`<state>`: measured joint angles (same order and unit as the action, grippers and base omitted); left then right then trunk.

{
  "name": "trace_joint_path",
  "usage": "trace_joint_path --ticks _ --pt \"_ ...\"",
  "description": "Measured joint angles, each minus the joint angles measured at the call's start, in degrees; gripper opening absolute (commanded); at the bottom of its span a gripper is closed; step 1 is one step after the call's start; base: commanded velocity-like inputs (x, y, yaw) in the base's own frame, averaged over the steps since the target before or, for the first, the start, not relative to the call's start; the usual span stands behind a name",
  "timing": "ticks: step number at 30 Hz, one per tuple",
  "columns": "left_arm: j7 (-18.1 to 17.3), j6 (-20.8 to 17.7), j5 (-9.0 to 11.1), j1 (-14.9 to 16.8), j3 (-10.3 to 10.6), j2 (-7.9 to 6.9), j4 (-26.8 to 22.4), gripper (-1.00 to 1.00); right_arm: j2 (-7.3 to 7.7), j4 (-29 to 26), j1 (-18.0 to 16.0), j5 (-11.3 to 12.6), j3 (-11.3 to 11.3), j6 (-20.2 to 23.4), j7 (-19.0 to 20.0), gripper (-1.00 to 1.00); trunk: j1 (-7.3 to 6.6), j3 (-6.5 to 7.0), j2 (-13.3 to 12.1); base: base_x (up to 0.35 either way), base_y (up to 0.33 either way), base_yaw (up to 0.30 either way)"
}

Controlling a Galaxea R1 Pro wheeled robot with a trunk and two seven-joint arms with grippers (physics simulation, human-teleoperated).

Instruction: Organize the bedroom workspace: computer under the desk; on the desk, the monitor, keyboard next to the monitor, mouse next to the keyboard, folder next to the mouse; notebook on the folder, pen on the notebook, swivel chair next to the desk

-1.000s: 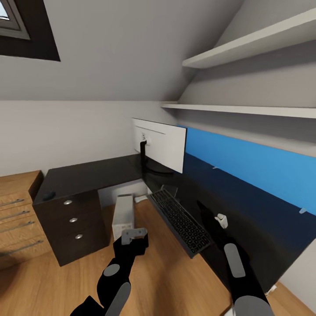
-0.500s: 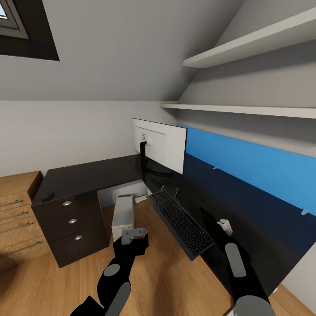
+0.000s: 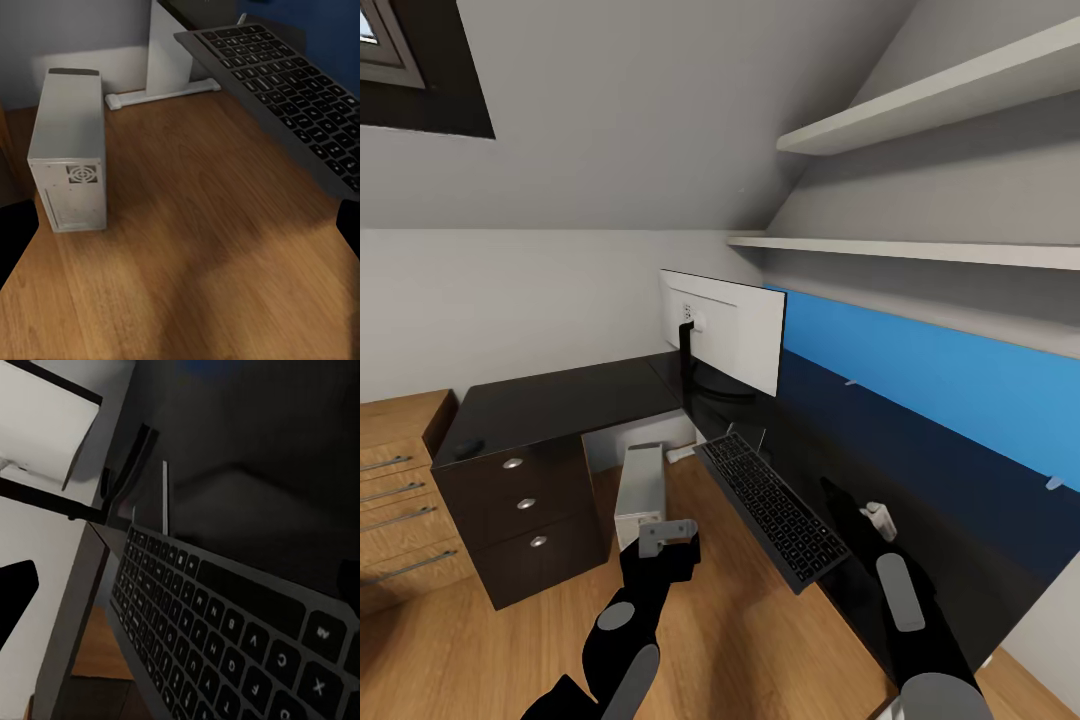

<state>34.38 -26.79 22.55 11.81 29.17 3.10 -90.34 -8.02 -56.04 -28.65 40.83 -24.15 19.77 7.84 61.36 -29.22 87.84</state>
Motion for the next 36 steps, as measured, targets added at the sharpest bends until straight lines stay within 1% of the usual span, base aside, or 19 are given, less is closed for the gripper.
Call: trace_joint_path --ticks 6,11,14,15,18,20,21,22,24,25,31,32,33,36 --pt "0.00 0.02 -0.01 0.00 0.17 0.01 -0.09 1.00 0.35 0.01 -0.02 -0.02 0.01 -0.03 -0.91 1.00 0.00 0.00 0.00 0.000 0.000 0.000" --pt "0.07 0.02 -0.01 0.00 0.14 -0.01 -0.11 1.00 1.53 0.18 -0.17 -0.89 0.10 0.01 -1.86 1.00 0.00 0.00 0.00 0.000 0.000 0.000" --pt "0.08 0.02 -0.01 0.00 0.12 -0.01 -0.11 1.00 1.94 0.29 -0.97 -1.22 0.63 0.08 -3.80 1.00 0.00 0.00 0.00 0.000 0.000 0.000" --pt "0.09 0.03 -0.01 0.00 0.12 -0.01 -0.11 1.00 2.08 0.41 -2.19 -1.26 1.19 0.13 -5.35 1.00 0.00 0.01 0.00 0.000 0.000 0.000" --pt "0.09 -0.01 -0.01 0.00 0.11 -0.01 -0.06 1.00 2.41 1.46 -5.34 -1.60 1.91 0.20 -8.07 1.00 0.00 0.01 0.00 0.000 0.000 0.000" --pt "0.09 -0.03 -0.01 0.00 0.11 -0.01 -0.02 1.00 3.01 3.29 -7.79 -1.82 2.22 0.35 -9.90 1.00 0.00 0.01 0.00 0.000 0.000 0.000" --pt "0.09 -0.01 -0.01 0.01 0.11 -0.01 0.01 1.00 3.91 5.93 -10.20 -1.91 2.48 0.46 -11.41 1.00 0.00 0.01 0.00 0.000 0.000 0.000" --pt "0.09 -0.01 0.00 0.01 0.11 -0.01 0.06 1.00 5.61 12.17 -14.39 -2.09 3.44 0.57 -13.31 1.00 0.00 0.01 -0.01 0.000 0.000 0.000" --pt "0.09 -0.02 -0.01 0.00 0.10 -0.01 0.07 1.00 6.17 14.85 -16.10 -2.19 4.34 0.57 -13.88 1.00 0.00 0.00 0.00 0.000 0.000 0.000" --pt "0.09 -0.03 -0.01 0.00 0.11 -0.01 0.09 1.00 6.44 16.47 -17.04 -2.22 5.48 0.55 -14.25 1.00 0.00 0.00 0.00 0.000 0.000 0.000" --pt "0.13 -0.06 -0.01 0.00 0.13 0.03 0.19 1.00 6.92 19.52 -18.41 -2.30 9.57 0.35 -14.82 1.00 0.00 0.00 0.00 0.000 0.000 0.000" --pt "0.14 -0.06 -0.01 0.00 0.15 0.04 0.20 1.00 6.96 19.98 -18.49 -2.31 9.90 0.32 -14.84 1.00 0.00 0.00 0.00 0.000 0.000 0.000" --pt "0.17 -0.06 -0.06 0.00 0.18 0.06 0.22 1.00 7.00 22.41 -18.67 -2.32 10.75 0.16 -14.63 1.00 0.00 0.00 0.00 0.000 0.000 0.000" --pt "0.14 -0.06 -0.08 0.00 0.17 0.07 0.23 1.00 7.01 23.36 -18.73 -2.31 10.97 -0.41 -14.44 1.00 0.00 0.00 0.00 0.000 0.000 0.000"
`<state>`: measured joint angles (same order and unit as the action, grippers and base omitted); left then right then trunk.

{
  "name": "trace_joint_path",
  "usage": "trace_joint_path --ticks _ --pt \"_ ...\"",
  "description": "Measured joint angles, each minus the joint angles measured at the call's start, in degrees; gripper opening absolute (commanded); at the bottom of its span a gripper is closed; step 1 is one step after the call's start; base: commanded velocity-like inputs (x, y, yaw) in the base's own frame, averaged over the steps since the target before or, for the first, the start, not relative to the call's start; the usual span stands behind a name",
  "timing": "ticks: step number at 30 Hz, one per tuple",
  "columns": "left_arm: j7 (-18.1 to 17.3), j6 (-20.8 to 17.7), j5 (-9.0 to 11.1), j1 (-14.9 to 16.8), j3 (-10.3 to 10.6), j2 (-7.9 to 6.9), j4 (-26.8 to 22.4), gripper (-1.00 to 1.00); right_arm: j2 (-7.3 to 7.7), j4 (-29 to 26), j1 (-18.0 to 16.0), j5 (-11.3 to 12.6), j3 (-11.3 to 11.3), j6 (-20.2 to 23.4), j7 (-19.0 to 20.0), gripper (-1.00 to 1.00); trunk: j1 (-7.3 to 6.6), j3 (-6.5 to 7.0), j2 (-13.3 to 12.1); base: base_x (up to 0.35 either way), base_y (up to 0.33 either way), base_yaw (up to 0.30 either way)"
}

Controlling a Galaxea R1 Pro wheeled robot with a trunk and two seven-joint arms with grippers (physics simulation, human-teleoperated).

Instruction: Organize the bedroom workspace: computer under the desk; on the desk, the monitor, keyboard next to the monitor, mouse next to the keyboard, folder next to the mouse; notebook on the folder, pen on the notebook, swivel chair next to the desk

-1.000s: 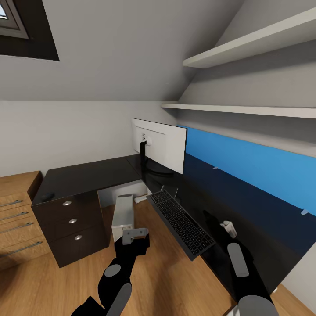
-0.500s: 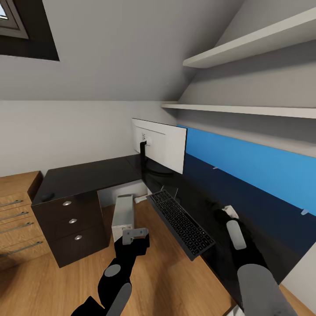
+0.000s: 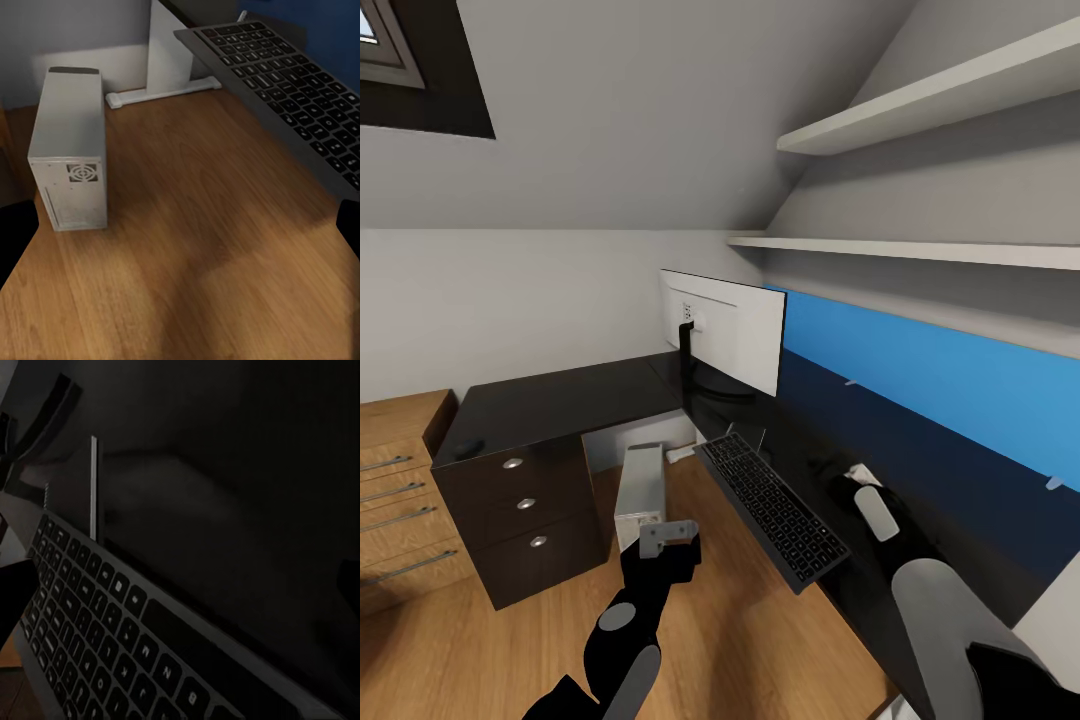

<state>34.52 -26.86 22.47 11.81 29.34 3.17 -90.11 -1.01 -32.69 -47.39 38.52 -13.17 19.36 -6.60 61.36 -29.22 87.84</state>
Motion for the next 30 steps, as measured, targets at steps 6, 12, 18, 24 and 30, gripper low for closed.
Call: trace_joint_path --ticks 6,12,18,24,30 --pt "0.02 0.00 0.04 0.00 0.01 0.00 0.01 1.00 -0.14 0.87 -0.04 0.46 0.16 -1.49 0.09 1.00 0.00 0.00 0.00 0.000 0.000 0.000" --pt "-0.03 0.00 0.06 0.00 0.02 0.06 -0.03 1.00 -0.24 1.11 0.02 0.58 0.20 -1.70 0.12 1.00 0.00 0.00 0.00 0.000 0.000 0.000" --pt "-0.05 0.00 0.14 0.00 0.09 0.09 -0.01 1.00 -0.23 1.18 0.10 0.61 0.21 -1.71 0.11 1.00 0.00 0.00 0.00 0.000 0.000 0.000" --pt "-0.05 0.00 0.15 0.00 0.05 0.09 0.00 1.00 -0.29 2.86 0.12 0.59 0.21 -1.77 0.19 1.00 0.00 0.00 0.00 0.000 0.000 0.000" --pt "-0.05 0.00 0.16 0.00 0.02 0.08 0.01 1.00 -0.77 4.54 0.12 0.54 0.27 -1.90 0.36 1.00 0.00 0.00 0.00 0.000 0.000 0.000"
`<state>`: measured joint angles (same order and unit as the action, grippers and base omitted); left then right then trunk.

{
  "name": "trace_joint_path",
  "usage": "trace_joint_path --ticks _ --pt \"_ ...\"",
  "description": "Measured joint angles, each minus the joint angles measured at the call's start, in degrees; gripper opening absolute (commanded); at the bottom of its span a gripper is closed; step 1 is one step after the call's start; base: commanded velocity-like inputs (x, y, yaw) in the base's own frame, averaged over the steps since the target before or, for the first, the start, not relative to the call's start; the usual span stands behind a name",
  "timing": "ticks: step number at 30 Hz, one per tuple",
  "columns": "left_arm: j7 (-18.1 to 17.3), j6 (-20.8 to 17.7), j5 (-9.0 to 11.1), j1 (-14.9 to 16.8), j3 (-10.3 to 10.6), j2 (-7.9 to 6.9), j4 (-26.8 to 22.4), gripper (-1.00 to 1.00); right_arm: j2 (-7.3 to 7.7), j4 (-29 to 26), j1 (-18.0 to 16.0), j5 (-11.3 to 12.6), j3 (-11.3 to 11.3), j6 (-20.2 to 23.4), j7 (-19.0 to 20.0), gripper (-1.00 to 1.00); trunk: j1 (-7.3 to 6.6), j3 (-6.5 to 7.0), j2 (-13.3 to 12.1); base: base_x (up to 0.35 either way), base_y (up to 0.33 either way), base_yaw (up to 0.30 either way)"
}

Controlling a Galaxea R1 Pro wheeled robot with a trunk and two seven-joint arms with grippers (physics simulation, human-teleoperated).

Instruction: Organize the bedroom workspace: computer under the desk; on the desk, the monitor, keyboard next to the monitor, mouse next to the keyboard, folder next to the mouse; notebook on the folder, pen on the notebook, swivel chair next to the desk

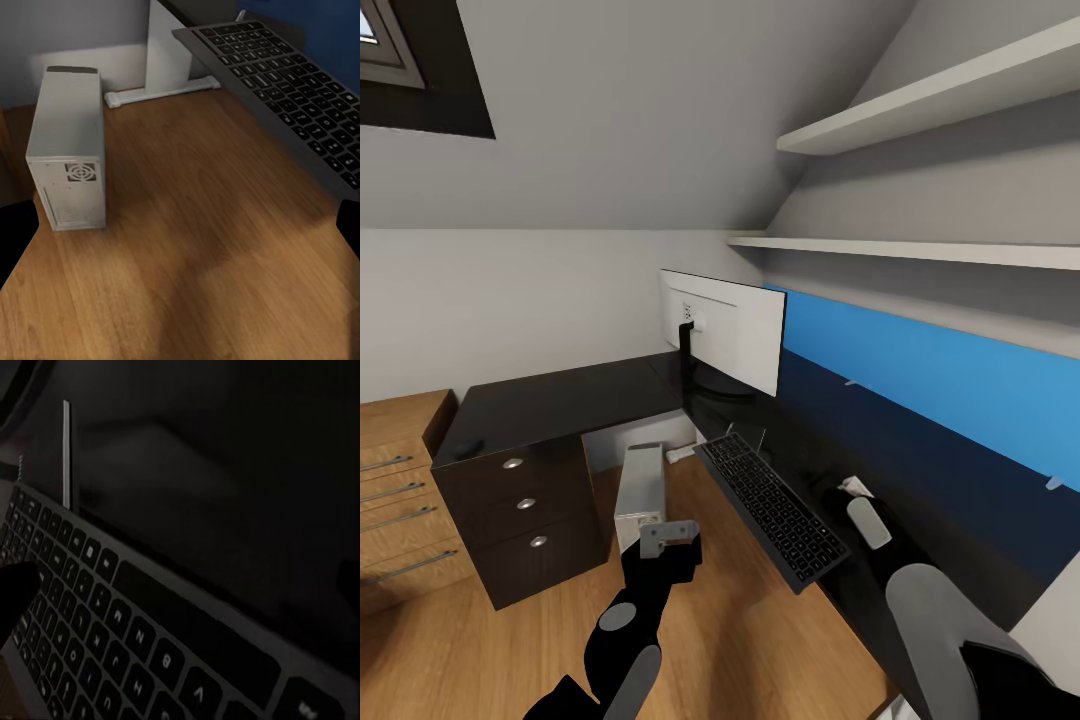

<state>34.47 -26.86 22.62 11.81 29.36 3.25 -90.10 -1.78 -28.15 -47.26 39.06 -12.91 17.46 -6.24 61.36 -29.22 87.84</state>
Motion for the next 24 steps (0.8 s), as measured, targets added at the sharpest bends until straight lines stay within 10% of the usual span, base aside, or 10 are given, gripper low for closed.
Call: trace_joint_path --ticks 24 --pt "0.00 0.00 0.00 0.00 0.00 -0.07 0.00 1.00 -0.17 1.97 0.00 -0.01 0.07 0.31 -1.00 1.00 0.00 0.00 0.00 -0.034 0.031 0.000"
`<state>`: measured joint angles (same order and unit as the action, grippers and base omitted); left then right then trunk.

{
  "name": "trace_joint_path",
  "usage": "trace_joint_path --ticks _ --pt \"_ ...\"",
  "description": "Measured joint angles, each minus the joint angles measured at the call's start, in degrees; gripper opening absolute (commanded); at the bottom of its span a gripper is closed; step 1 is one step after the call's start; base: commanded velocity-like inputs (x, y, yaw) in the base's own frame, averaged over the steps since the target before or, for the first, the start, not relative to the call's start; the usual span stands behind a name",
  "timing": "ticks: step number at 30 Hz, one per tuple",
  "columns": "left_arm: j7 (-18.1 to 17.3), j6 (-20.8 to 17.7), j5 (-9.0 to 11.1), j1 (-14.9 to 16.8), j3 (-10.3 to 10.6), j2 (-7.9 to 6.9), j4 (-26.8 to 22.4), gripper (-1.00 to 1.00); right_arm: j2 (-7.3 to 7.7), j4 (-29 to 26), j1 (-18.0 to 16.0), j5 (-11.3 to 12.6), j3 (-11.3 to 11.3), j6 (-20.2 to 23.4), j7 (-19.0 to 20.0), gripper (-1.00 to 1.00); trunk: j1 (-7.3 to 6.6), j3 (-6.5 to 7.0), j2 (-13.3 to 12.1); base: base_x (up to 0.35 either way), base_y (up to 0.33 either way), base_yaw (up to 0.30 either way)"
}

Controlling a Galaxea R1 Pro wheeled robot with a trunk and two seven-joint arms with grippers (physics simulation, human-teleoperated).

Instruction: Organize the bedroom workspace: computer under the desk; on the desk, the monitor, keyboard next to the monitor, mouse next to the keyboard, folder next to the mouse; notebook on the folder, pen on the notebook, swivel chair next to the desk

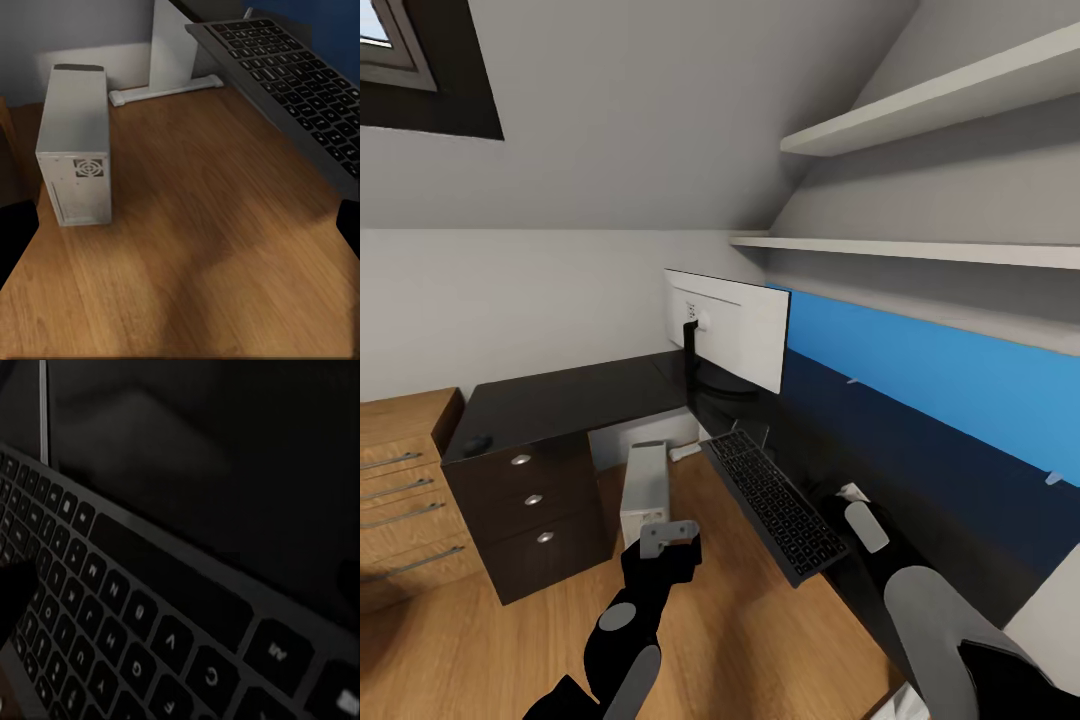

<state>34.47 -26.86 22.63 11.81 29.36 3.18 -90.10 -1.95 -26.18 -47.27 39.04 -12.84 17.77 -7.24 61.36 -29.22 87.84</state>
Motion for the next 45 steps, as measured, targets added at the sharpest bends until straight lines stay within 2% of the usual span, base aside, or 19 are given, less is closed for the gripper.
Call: trace_joint_path --ticks 28,37,45 --pt "0.00 0.00 0.03 0.00 0.00 0.00 0.02 1.00 -0.03 -0.18 0.00 -0.13 -0.11 -0.45 0.22 1.00 0.00 0.00 0.00 -0.018 0.016 0.000" --pt "-0.08 0.00 0.04 0.00 0.00 0.00 0.08 1.00 0.08 -4.19 0.03 -0.54 0.61 -3.77 0.62 1.00 0.00 0.00 0.00 0.000 0.000 0.000" --pt "-0.09 0.00 0.00 0.00 0.00 0.00 0.09 1.00 0.10 -10.27 0.89 -4.08 1.36 -4.53 1.05 1.00 0.00 0.00 0.00 0.000 0.000 0.000"
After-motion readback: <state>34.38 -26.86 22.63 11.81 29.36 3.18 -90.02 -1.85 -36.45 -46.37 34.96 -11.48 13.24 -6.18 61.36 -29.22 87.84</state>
